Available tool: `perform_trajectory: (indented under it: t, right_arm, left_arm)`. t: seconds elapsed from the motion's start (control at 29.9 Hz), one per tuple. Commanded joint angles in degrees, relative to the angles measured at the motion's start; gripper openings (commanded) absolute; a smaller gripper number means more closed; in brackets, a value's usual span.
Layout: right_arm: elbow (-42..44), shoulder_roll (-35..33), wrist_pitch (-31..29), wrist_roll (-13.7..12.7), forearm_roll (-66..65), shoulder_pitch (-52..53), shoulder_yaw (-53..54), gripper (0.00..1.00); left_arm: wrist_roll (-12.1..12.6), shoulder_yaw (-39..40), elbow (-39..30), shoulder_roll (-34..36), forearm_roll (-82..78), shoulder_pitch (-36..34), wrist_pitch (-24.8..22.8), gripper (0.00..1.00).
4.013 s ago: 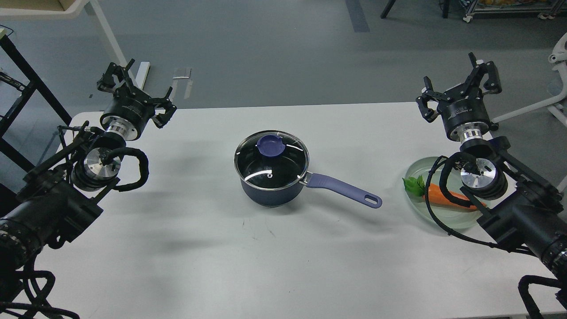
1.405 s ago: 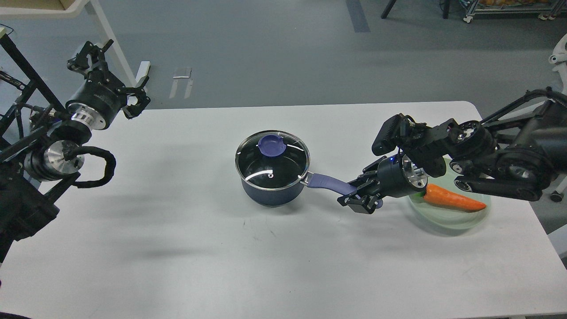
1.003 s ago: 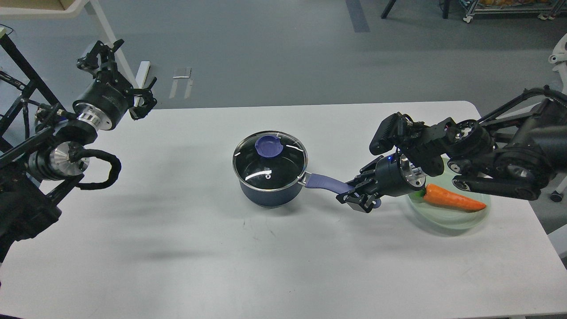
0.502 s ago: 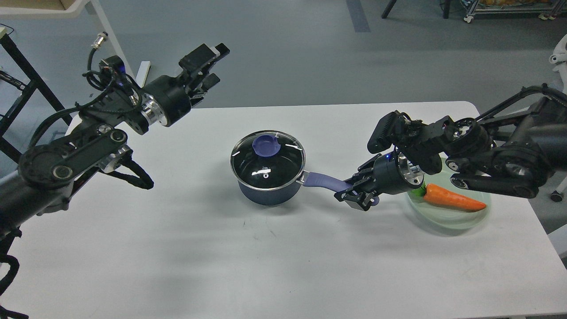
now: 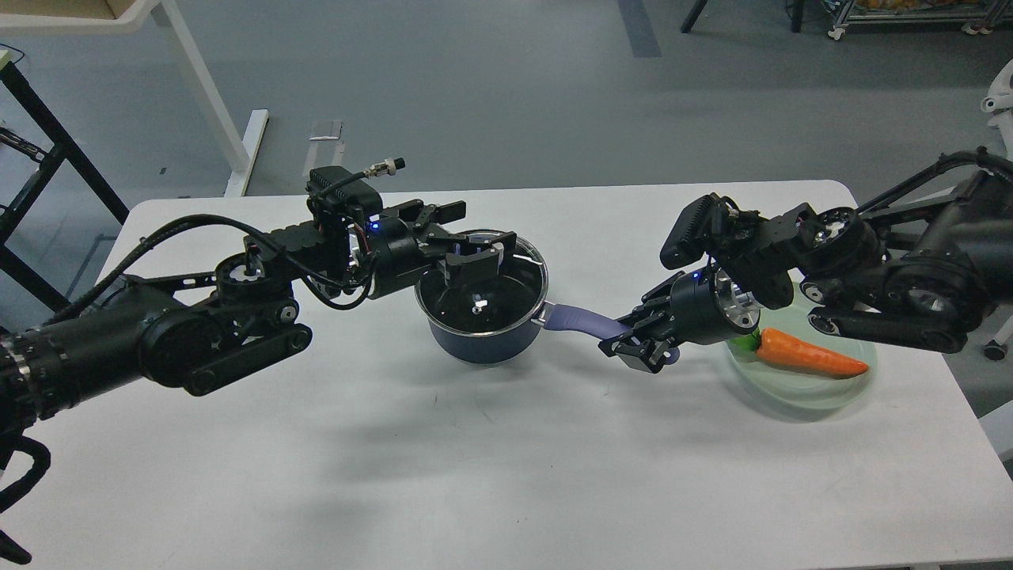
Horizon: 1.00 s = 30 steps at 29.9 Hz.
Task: Open pot lid
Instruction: 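Move the left gripper over the pan and grasp the blue lid knob, then lift the glass lid off the pan with the left gripper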
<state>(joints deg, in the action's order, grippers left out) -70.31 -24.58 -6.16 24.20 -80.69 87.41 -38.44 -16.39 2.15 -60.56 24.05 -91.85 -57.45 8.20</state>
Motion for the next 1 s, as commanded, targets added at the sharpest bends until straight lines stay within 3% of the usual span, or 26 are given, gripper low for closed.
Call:
perform_trajectory:
  t: [0.0, 0.23, 0.97]
  right_arm:
    - [0.26, -0.03, 0.00, -0.03, 0.18, 0.05, 0.12, 0.21]
    - [-0.26, -2.14, -0.96, -0.12, 0.80, -0.74, 1.96, 0.21]
    - [-0.97, -3.19, -1.14, -0.03, 0.80, -3.56, 4.60, 0.21]
  left_arm:
    - [0.30, -2.06, 2.37, -1.81, -2.63, -0.29, -0.02, 1.00]
    - [3.03, -2.42, 4.14, -3.84, -2.99, -0.99, -0.02, 1.00]
    - [2.76, -4.53, 5.72, -5.95, -2.55, -0.64, 0.07, 1.00]
